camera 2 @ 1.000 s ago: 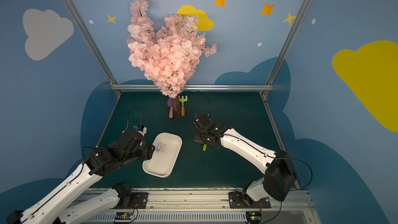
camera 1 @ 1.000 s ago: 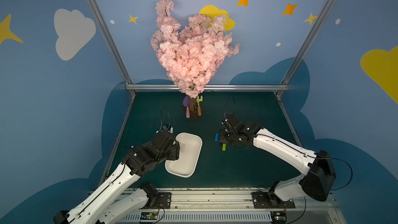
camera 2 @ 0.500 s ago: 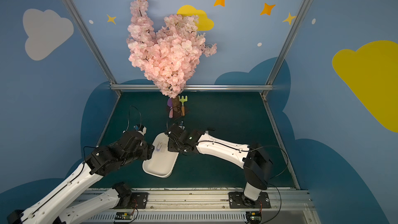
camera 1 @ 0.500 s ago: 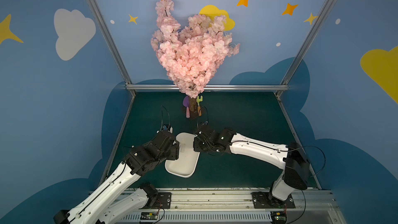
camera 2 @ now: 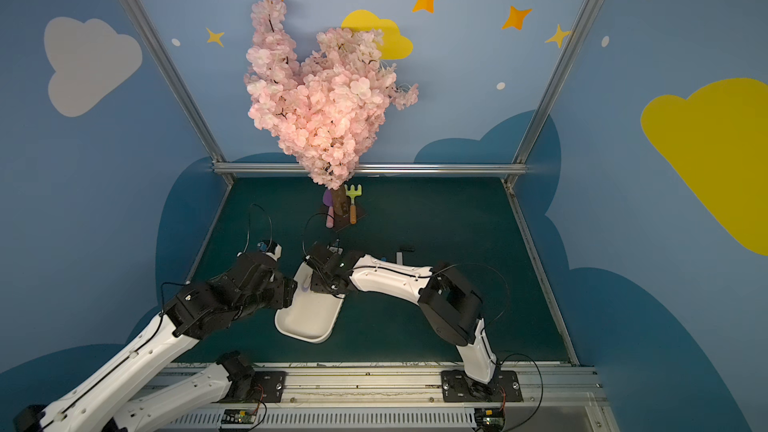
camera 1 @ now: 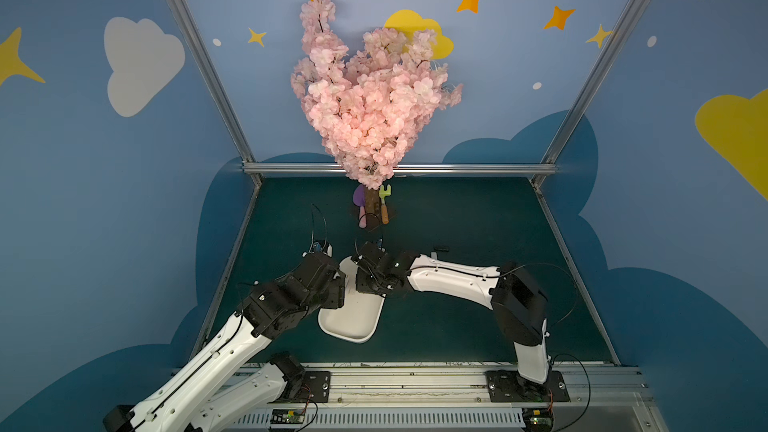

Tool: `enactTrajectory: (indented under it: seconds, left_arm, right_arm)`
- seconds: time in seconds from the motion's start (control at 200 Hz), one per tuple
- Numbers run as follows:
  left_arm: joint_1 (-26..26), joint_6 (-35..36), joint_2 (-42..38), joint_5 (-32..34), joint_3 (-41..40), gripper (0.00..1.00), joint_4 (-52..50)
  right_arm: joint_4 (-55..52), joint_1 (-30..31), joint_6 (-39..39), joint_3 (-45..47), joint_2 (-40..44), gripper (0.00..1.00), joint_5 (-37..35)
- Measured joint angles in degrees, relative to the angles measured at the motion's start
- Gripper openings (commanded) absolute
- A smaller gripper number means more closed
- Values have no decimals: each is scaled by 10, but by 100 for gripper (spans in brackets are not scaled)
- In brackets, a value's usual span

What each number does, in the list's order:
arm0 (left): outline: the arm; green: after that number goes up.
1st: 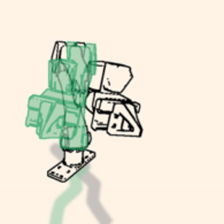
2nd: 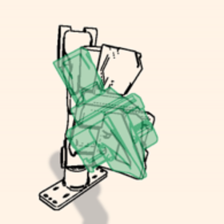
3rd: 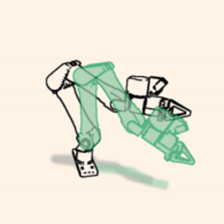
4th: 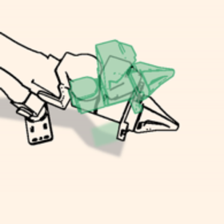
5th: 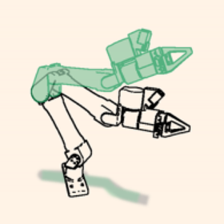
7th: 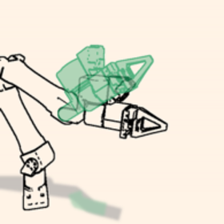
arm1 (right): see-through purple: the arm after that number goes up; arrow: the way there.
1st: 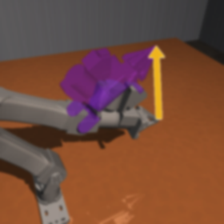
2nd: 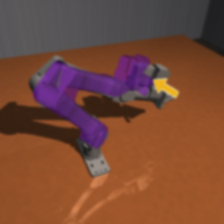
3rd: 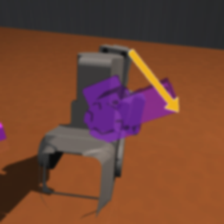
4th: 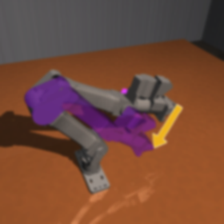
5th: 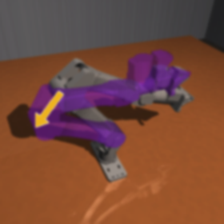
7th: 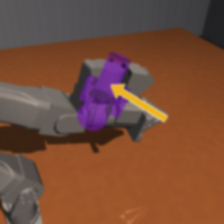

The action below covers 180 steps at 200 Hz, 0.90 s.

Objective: Put the usb flash drive into the storage box
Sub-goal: Place the USB flash in the storage box.

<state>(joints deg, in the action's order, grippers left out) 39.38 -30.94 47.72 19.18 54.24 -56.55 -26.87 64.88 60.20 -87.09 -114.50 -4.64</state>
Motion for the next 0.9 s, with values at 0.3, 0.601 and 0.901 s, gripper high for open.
enactTrajectory:
  seconds: [0.3, 0.601, 0.901]
  left_arm:
    - [-1, -2, -1, 1, 0, 71, 0]
    - [-1, -2, 0, 1, 0, 71, 0]
    - [-1, -2, 6, 1, 0, 71, 0]
  right_arm:
    - [-2, -2, 13, -29, -54, 19, -4]
    - [-5, -8, 24, -40, -87, 21, -3]
    - [-5, -10, 31, -46, -90, 36, 3]
